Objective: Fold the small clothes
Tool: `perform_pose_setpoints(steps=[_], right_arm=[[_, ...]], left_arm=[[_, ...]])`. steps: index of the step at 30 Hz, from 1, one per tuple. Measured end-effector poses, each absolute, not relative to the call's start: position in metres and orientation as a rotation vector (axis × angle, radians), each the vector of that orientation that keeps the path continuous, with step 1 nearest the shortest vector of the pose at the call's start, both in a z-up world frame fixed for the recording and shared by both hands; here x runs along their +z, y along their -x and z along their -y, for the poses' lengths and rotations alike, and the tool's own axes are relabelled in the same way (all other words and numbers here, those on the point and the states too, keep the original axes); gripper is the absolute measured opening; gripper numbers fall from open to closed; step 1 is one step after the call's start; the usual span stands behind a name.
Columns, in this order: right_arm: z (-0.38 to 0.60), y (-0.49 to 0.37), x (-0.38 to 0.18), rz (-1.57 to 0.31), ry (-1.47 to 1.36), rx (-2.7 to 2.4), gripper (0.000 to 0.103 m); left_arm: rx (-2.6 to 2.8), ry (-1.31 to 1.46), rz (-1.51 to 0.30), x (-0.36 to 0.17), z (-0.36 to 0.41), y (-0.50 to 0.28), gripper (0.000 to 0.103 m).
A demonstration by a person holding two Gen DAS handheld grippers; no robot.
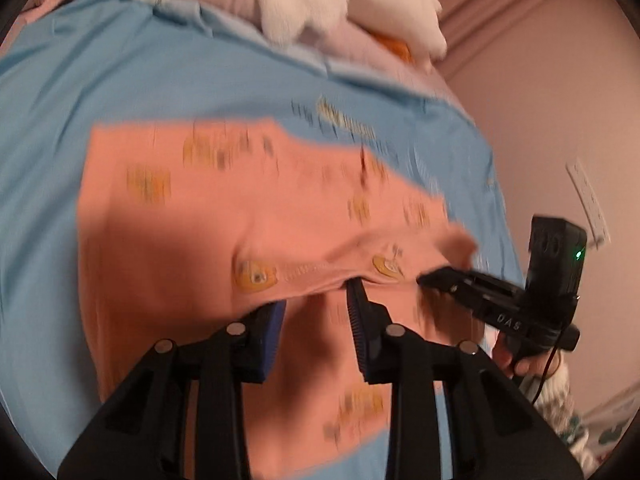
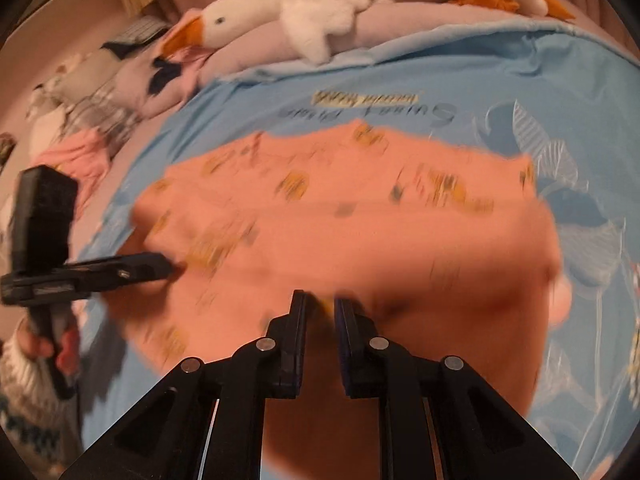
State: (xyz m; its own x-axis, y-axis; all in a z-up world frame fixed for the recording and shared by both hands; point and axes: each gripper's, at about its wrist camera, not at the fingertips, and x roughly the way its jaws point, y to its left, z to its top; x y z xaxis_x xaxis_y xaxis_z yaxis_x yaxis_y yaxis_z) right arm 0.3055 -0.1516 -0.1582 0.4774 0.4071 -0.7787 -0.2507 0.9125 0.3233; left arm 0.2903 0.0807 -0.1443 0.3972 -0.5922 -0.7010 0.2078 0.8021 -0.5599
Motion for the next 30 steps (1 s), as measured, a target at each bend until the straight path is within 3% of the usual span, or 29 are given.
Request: perform_pose_setpoints(steps=[8,11,13,15,17,25,26,27,28,30], right_arm=[[0.194,-0.354,-0.141,-0.834,-0.293,0.212,0.016],[0.211,-0.331,-0.133,-0.806,-0.277,0.229,0.018],[0.222,-0.328,-0.13,-0.822,-0.262,0.225,0.026],[0.236,-0.327,-0.128,-0.824,-0.246,0.191,0.037],[0.239,-0.331,-0.129,-0.824,-0.259,0.182,0.04],[0.216,-0.336,-0.151,-0.872,-0.044,0.178,0.04],[0.209,-0.335,-0.153,-0.864,0.003,0.171,0.033],[0.204,-0.336,-0.154,-0.865,0.038,0.166,0.012],[0.201,-0.337,-0.156,-0.873,0.071,0.154,0.007],[0.203,-0.339,-0.153,-0.863,0.068,0.136,0.006]], left_arm=[[-0.308,0.526,-0.939,-0.135,-0.111,-0.36,0.03],[-0.318,0.525,-0.92,-0.126,-0.124,-0.352,0.037],[-0.329,0.545,-0.916,-0.121,-0.143,-0.336,0.041],[-0.338,0.564,-0.906,-0.117,-0.155,-0.325,0.054],[-0.32,0.544,-0.892,-0.114,-0.162,-0.317,0.062],[-0.337,0.494,-0.935,-0.127,-0.176,-0.301,0.062],[-0.344,0.483,-0.942,-0.128,-0.176,-0.3,0.062],[-0.357,0.465,-0.949,-0.128,-0.173,-0.3,0.062],[-0.364,0.452,-0.953,-0.128,-0.171,-0.299,0.062],[-0.378,0.434,-0.955,-0.129,-0.166,-0.298,0.062]])
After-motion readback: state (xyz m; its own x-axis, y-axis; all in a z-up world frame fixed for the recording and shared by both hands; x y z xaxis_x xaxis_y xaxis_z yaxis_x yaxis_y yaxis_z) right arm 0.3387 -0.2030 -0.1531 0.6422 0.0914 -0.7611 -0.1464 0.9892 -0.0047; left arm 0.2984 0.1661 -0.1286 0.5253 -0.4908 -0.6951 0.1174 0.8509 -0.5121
